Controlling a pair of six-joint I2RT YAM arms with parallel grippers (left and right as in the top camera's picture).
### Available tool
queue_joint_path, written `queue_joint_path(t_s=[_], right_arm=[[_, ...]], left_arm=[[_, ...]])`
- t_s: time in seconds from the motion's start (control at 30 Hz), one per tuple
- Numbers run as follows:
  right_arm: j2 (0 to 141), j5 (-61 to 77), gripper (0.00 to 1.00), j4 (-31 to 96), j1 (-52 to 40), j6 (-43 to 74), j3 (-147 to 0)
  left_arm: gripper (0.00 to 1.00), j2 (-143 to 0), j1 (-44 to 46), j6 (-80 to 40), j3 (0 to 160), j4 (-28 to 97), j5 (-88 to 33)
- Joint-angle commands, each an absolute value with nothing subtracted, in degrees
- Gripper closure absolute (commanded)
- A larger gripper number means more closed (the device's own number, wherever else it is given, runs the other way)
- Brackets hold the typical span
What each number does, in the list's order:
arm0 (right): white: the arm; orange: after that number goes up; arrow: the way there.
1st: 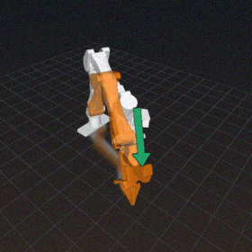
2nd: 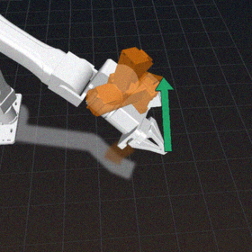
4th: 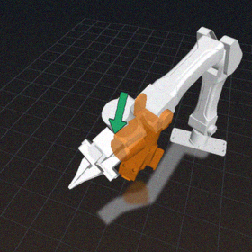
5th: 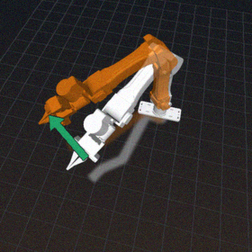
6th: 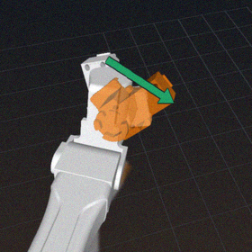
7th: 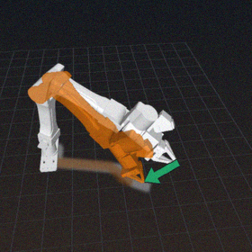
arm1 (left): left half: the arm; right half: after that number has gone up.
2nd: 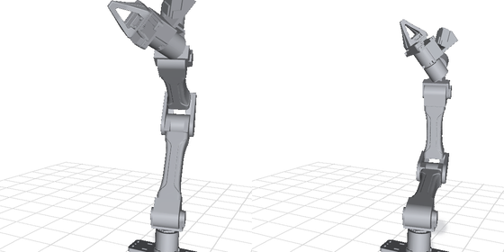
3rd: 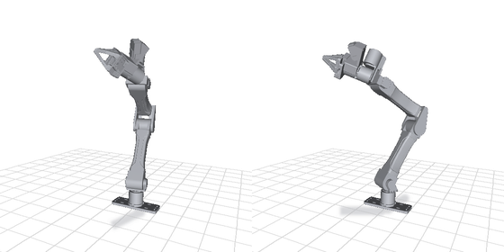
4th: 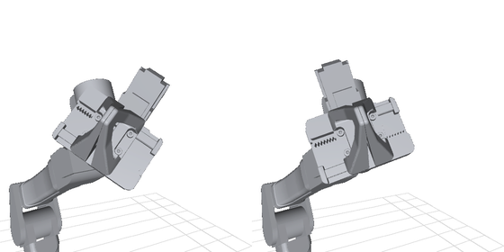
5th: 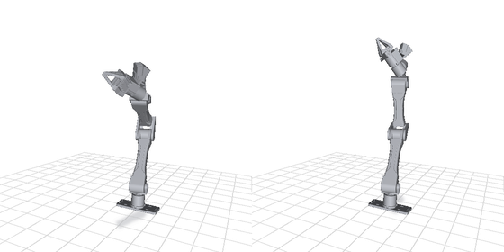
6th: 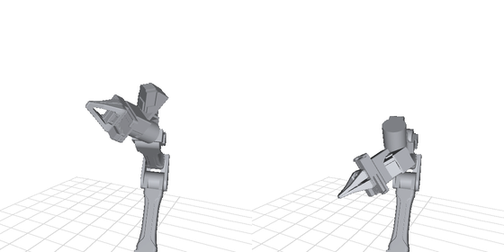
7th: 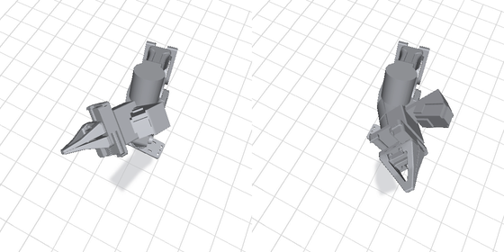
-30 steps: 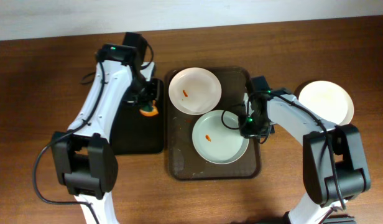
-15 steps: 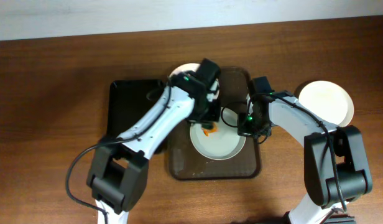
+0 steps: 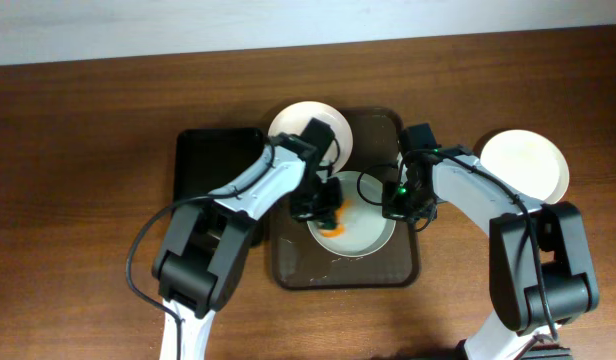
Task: Clean dirty plates on tray and stack at the side
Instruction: 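Grasp the sponge with the left gripper and scrub the cream plate, then lift the cream plate with the right gripper and stack it on the first plate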
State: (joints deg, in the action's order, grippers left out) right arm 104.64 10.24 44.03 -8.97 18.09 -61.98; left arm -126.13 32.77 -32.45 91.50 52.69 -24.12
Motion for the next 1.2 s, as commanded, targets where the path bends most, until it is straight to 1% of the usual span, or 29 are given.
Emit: queue_joint_path(t_s=[0.0, 0.03, 0.07, 0.13, 0.23, 0.33, 0.43, 0.47, 0.53, 0.57, 0.6, 0.63, 0.67, 0.77, 0.83, 0.87, 0.9, 0.93, 0.97, 1.0, 1.07, 1.1, 1.17], right_arm=[[105.75, 6.87, 0.96, 45.28, -8.93, 19.16, -60.20], [105.75, 6.87, 0.96, 45.28, -8.93, 19.16, -60.23], [105.75, 6.85, 0.96, 45.32, -8.93, 19.16, -60.20], [105.75, 6.87, 0.96, 45.63, -8.93, 19.16, -60.20], [105.75, 6.85, 0.96, 46.26, -8.93, 19.16, -60.20], [105.75, 6.85, 0.96, 46.54, -8.93, 19.14, -60.20], [105.75, 6.85, 0.96, 46.68, -8.93, 18.87, -60.20], [105.75, 6.85, 0.96, 46.65, -8.93, 18.22, -60.20], [105.75, 6.90, 0.96, 46.65, -8.93, 15.99, -60.20], [105.75, 6.92, 0.96, 46.46, -8.93, 14.22, -60.20], [105.75, 7.11, 0.96, 46.24, -8.93, 11.86, -60.23], [105.75, 7.09, 0.96, 46.24, -8.93, 10.63, -60.20], [105.75, 7.09, 0.96, 46.24, -8.93, 9.58, -60.23], [105.75, 7.09, 0.96, 45.56, -8.93, 9.37, -60.20], [105.75, 7.09, 0.95, 44.62, -8.93, 9.39, -60.20], [105.75, 7.09, 0.94, 44.21, -8.93, 9.39, -60.20], [105.75, 7.09, 0.90, 43.68, -8.93, 9.39, -60.23], [105.75, 7.07, 0.81, 43.11, -8.93, 9.41, -60.20], [105.75, 7.09, 0.80, 42.70, -8.93, 9.41, -60.20], [105.75, 7.11, 0.95, 42.33, -8.93, 9.43, -60.23], [105.56, 7.07, 0.96, 43.75, -8.93, 9.41, -61.84], [104.99, 6.87, 0.96, 45.67, -8.93, 9.41, -63.75], [101.91, 6.44, 0.96, 52.16, -9.82, 8.97, -72.16]], left_arm=[[1.00, -129.21, 31.35, -31.59, 95.53, 59.09, -2.39], [1.00, -129.21, 32.08, -31.22, 96.73, 60.20, 1.63], [1.00, -129.21, 33.95, -31.22, 98.61, 61.76, 9.13], [1.00, -129.21, 36.82, -31.22, 100.88, 63.96, 17.19], [1.00, -129.21, 37.78, -32.08, 104.42, 68.45, 19.55], [1.00, -129.05, 35.18, -32.80, 110.06, 75.61, 19.55], [1.00, -127.28, 29.91, -32.71, 114.13, 82.46, 19.29], [1.00, -125.32, 27.33, -31.24, 114.30, 83.90, 18.76], [1.00, -120.49, 21.30, -24.14, 114.28, 85.56, 14.37], [1.00, -119.00, 18.00, -20.86, 114.26, 85.47, 11.46], [1.00, -118.63, 14.00, -15.57, 113.97, 84.84, 4.93], [1.00, -118.63, 11.84, -11.25, 112.49, 83.35, -0.25], [1.00, -118.63, 10.11, -10.31, 110.02, 81.52, -2.09], [1.00, -118.63, 6.09, -10.17, 95.90, 70.24, -2.20], [0.72, -118.45, 4.29, -10.15, 95.11, 69.80, -3.99], [0.71, -117.91, 3.49, -10.15, 95.77, 70.32, -4.95], [0.65, -116.46, 2.26, -10.13, 96.97, 70.96, -6.48], [0.60, -115.00, 1.41, -10.13, 97.62, 71.24, -7.51], [0.54, -113.40, 0.82, -10.15, 97.97, 71.40, -8.16], [0.50, -111.37, 0.25, -10.13, 98.21, 71.42, -8.73], [0.33, -104.90, -0.86, -10.13, 98.21, 71.64, -9.06], [0.28, -102.74, -1.15, -10.11, 98.21, 71.70, -9.04], [0.19, -95.31, -2.50, -10.13, 98.21, 71.75, -9.04]])
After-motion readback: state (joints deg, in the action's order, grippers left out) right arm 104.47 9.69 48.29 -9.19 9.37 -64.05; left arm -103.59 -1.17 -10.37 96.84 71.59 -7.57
